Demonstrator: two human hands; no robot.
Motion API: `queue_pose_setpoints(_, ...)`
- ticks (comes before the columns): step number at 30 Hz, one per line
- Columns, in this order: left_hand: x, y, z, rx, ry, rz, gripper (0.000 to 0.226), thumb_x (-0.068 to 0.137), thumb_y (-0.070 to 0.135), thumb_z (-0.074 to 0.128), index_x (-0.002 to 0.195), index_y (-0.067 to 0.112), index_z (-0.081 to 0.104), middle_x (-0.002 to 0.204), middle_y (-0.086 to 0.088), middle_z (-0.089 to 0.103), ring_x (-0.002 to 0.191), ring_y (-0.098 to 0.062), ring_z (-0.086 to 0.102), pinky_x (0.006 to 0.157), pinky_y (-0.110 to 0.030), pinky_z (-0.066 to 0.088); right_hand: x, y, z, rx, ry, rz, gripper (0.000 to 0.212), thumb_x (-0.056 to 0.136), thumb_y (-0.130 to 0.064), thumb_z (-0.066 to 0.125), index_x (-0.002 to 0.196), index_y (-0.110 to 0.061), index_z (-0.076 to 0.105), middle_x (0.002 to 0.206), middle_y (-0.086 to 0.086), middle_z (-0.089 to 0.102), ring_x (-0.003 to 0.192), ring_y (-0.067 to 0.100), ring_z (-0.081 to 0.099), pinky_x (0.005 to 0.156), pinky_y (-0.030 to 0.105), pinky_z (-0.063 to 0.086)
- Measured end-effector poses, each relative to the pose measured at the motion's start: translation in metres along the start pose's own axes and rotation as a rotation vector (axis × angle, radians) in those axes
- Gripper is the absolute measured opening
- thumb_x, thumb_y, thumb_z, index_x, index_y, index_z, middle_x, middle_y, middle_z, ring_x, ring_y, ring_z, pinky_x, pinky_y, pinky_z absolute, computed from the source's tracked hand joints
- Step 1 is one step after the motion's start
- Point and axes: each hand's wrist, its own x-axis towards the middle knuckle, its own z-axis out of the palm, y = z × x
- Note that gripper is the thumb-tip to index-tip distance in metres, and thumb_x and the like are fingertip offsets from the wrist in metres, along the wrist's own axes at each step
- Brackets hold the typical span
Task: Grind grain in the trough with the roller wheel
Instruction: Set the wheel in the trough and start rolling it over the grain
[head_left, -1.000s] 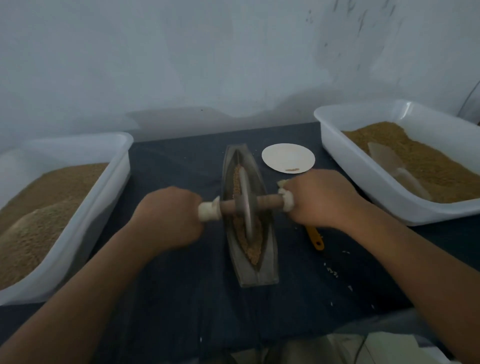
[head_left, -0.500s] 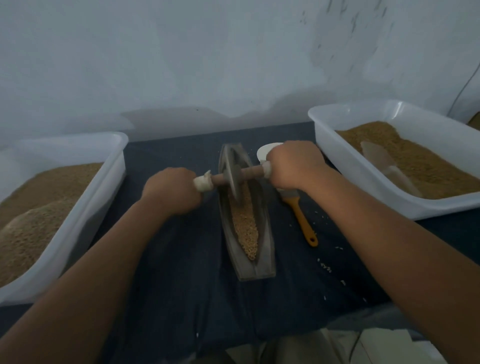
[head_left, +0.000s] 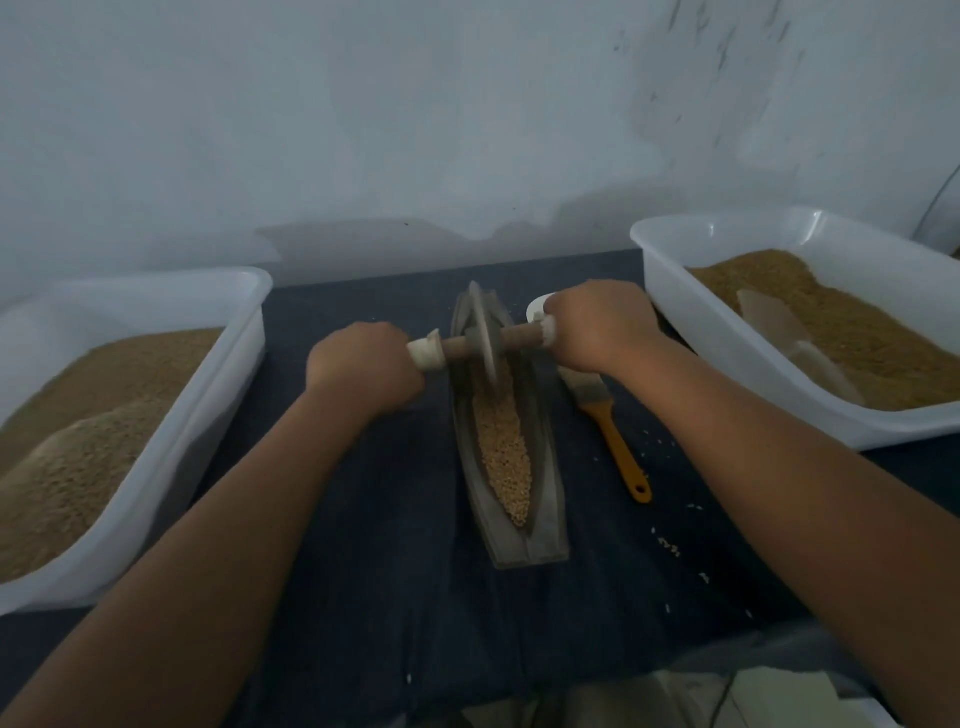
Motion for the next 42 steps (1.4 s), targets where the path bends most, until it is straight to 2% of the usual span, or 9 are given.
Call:
queue_pose_setpoints(4, -0.021, -0.005, -0.017, 0.064, -0.137, 0.187, 0.011, 0.078, 0.038, 0.065, 0.081, 0.027, 0.064, 0.079, 0.008, 0.063, 0.075, -0.02, 0.065, 0.073, -0.037, 0.059, -0.027, 0.001, -0.004, 0.117, -0.243, 0.054, 0.025, 0.093, -0.044, 0.06, 0.074, -0.029, 0.061, 0.071, -0.005, 0.064, 0.065, 0.013, 0.061, 0.057, 0.033, 0.046)
queue_pose_setpoints(7, -0.051, -0.012, -0.023, 0.108, -0.238, 0.324, 0.013, 0.072, 0.04, 0.061, 0.067, 0.03, 0.056, 0.066, 0.011, 0.059, 0.062, -0.008, 0.058, 0.056, -0.028, 0.045, -0.071, 0.007, -0.011, 0.239, -0.574, -0.011, 0.019, 0.082, -0.05, 0.066, 0.076, -0.032, 0.066, 0.07, -0.005, 0.069, 0.062, 0.008, 0.066, 0.053, 0.029, 0.046)
queue_pose_setpoints(9, -0.055, -0.014, -0.02, 0.106, -0.234, 0.336, 0.014, 0.066, 0.043, 0.057, 0.064, 0.03, 0.056, 0.06, 0.011, 0.058, 0.057, -0.005, 0.056, 0.051, -0.026, 0.04, -0.084, 0.008, -0.011, 0.251, -0.627, -0.043, 0.021, 0.077, -0.055, 0.063, 0.079, -0.033, 0.066, 0.072, -0.006, 0.069, 0.064, 0.008, 0.066, 0.054, 0.03, 0.048)
queue_pose_setpoints(16, 0.01, 0.002, -0.016, 0.111, -0.043, 0.114, 0.019, 0.077, 0.042, 0.064, 0.08, 0.024, 0.065, 0.077, 0.004, 0.063, 0.071, -0.022, 0.063, 0.065, -0.035, 0.051, -0.014, -0.001, 0.008, 0.049, -0.054, 0.096, 0.031, 0.095, -0.045, 0.052, 0.07, -0.027, 0.056, 0.067, -0.006, 0.059, 0.059, 0.014, 0.054, 0.056, 0.032, 0.045)
queue_pose_setpoints(21, -0.014, -0.001, -0.015, 0.08, -0.087, 0.155, 0.018, 0.079, 0.041, 0.064, 0.072, 0.026, 0.057, 0.076, 0.008, 0.061, 0.072, -0.023, 0.062, 0.067, -0.034, 0.049, -0.024, 0.001, -0.001, 0.099, -0.197, 0.054, 0.029, 0.096, -0.047, 0.054, 0.073, -0.03, 0.061, 0.071, -0.006, 0.063, 0.064, 0.012, 0.058, 0.057, 0.033, 0.044)
queue_pose_setpoints(26, -0.084, -0.023, -0.006, 0.023, -0.141, 0.277, 0.019, 0.064, 0.05, 0.052, 0.066, 0.031, 0.053, 0.061, 0.012, 0.056, 0.057, -0.006, 0.054, 0.051, -0.026, 0.038, -0.095, 0.005, -0.019, 0.099, -0.365, -0.074, 0.024, 0.083, -0.059, 0.059, 0.072, -0.038, 0.057, 0.064, -0.013, 0.059, 0.056, 0.0, 0.055, 0.049, 0.023, 0.037)
queue_pose_setpoints(35, 0.006, 0.002, -0.003, 0.077, 0.001, 0.053, 0.016, 0.077, 0.039, 0.062, 0.076, 0.023, 0.06, 0.078, 0.003, 0.062, 0.072, -0.025, 0.062, 0.066, -0.034, 0.05, -0.009, -0.005, 0.002, 0.044, -0.1, 0.133, 0.023, 0.095, -0.042, 0.06, 0.076, -0.029, 0.058, 0.074, -0.007, 0.06, 0.066, 0.013, 0.056, 0.061, 0.033, 0.048)
queue_pose_setpoints(40, -0.038, -0.009, -0.004, 0.058, -0.064, 0.153, 0.019, 0.078, 0.043, 0.065, 0.071, 0.029, 0.054, 0.073, 0.01, 0.058, 0.068, -0.017, 0.059, 0.062, -0.032, 0.047, -0.051, -0.005, 0.0, 0.109, -0.075, 0.059, 0.026, 0.097, -0.045, 0.056, 0.076, -0.029, 0.055, 0.07, -0.009, 0.056, 0.065, 0.01, 0.055, 0.064, 0.034, 0.049)
queue_pose_setpoints(42, -0.079, -0.019, 0.002, 0.032, -0.026, 0.215, 0.021, 0.073, 0.051, 0.059, 0.068, 0.032, 0.051, 0.065, 0.012, 0.055, 0.059, -0.009, 0.054, 0.053, -0.028, 0.04, -0.088, -0.003, 0.0, 0.086, -0.051, -0.008, 0.022, 0.091, -0.046, 0.066, 0.081, -0.028, 0.057, 0.065, -0.015, 0.046, 0.058, 0.001, 0.044, 0.059, 0.023, 0.044)
